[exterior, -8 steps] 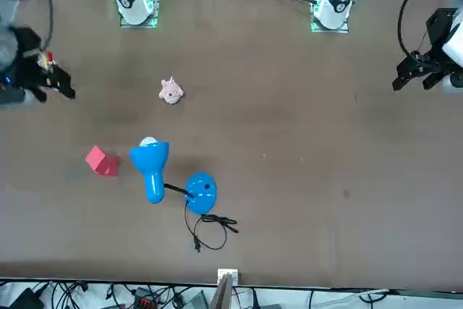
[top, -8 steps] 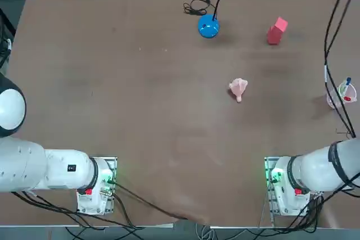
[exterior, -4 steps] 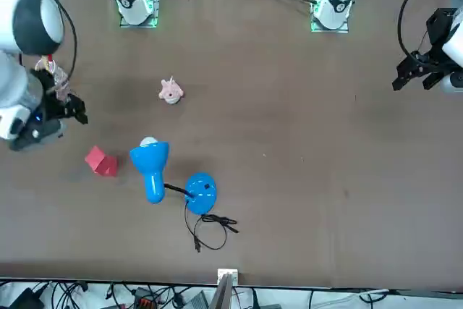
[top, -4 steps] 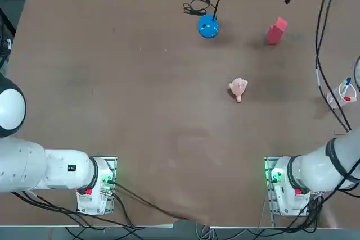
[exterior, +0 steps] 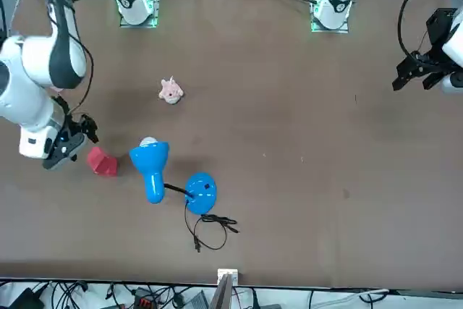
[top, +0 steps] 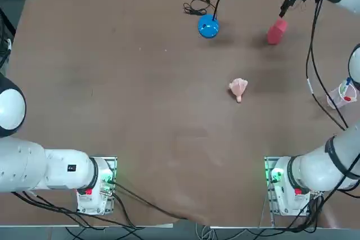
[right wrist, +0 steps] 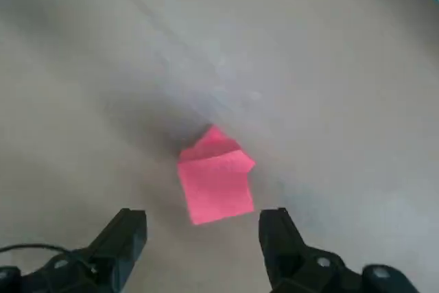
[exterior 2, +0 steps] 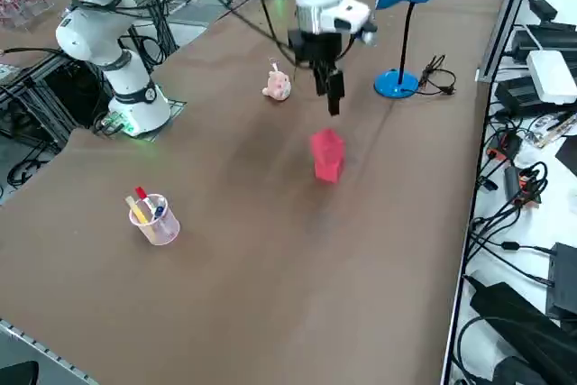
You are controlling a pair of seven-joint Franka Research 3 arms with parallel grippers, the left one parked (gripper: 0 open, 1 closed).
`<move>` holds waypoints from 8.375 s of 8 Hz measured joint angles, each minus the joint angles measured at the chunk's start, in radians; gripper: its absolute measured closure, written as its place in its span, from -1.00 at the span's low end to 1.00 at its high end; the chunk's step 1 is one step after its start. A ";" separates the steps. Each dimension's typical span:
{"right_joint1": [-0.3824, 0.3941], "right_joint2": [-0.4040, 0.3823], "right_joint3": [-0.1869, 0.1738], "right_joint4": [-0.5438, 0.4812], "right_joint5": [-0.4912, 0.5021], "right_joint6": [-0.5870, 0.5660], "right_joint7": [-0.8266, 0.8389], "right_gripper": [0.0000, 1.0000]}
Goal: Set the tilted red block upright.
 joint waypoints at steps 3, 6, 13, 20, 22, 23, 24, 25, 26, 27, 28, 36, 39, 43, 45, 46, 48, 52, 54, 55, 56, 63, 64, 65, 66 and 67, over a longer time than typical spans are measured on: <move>-0.014 0.041 0.000 -0.026 0.000 0.063 -0.130 -1.00; -0.014 0.059 0.002 -0.026 0.000 0.092 -0.200 -1.00; -0.013 0.107 0.005 -0.019 0.028 0.114 -0.208 -1.00; -0.021 0.141 0.005 0.015 0.028 0.118 -0.220 -1.00; -0.021 0.143 0.005 0.017 0.028 0.118 -0.222 -1.00; -0.021 0.143 0.005 0.018 0.028 0.118 -0.222 -1.00; -0.021 0.144 0.005 0.018 0.028 0.118 -0.222 -1.00; -0.021 0.144 0.005 0.018 0.028 0.118 -0.222 -1.00; -0.021 0.144 0.005 0.018 0.029 0.118 -0.223 -1.00; -0.021 0.144 0.005 0.018 0.029 0.118 -0.223 -1.00; -0.021 0.144 0.005 0.018 0.029 0.118 -0.223 -1.00; -0.021 0.144 0.005 0.042 0.045 0.056 -0.223 -1.00; -0.021 0.146 0.005 0.042 0.046 0.055 -0.225 -1.00; -0.021 0.164 0.005 0.043 0.046 0.060 -0.230 -1.00; -0.021 0.184 0.005 0.043 0.046 0.076 -0.231 -0.97; -0.021 0.195 0.005 0.044 0.046 0.082 -0.231 -0.86; -0.021 0.199 0.005 0.049 0.047 0.085 -0.230 -0.54; -0.030 0.199 -0.001 0.081 0.057 0.076 -0.128 -0.40; -0.067 0.197 -0.003 0.128 0.079 0.010 -0.008 -0.40; -0.081 0.196 -0.003 0.149 0.122 -0.027 0.054 -0.40; -0.087 0.196 -0.003 0.159 0.162 -0.051 0.114 -0.40; -0.062 0.201 0.008 0.160 0.182 -0.078 0.603 -0.40; -0.042 0.202 0.008 0.160 0.157 -0.078 0.660 -0.40; -0.027 0.203 0.009 0.160 0.129 -0.078 0.701 -0.40; -0.022 0.204 0.009 0.160 0.116 -0.078 0.715 -0.40; -0.024 0.205 0.005 0.160 0.112 -0.078 0.716 -0.40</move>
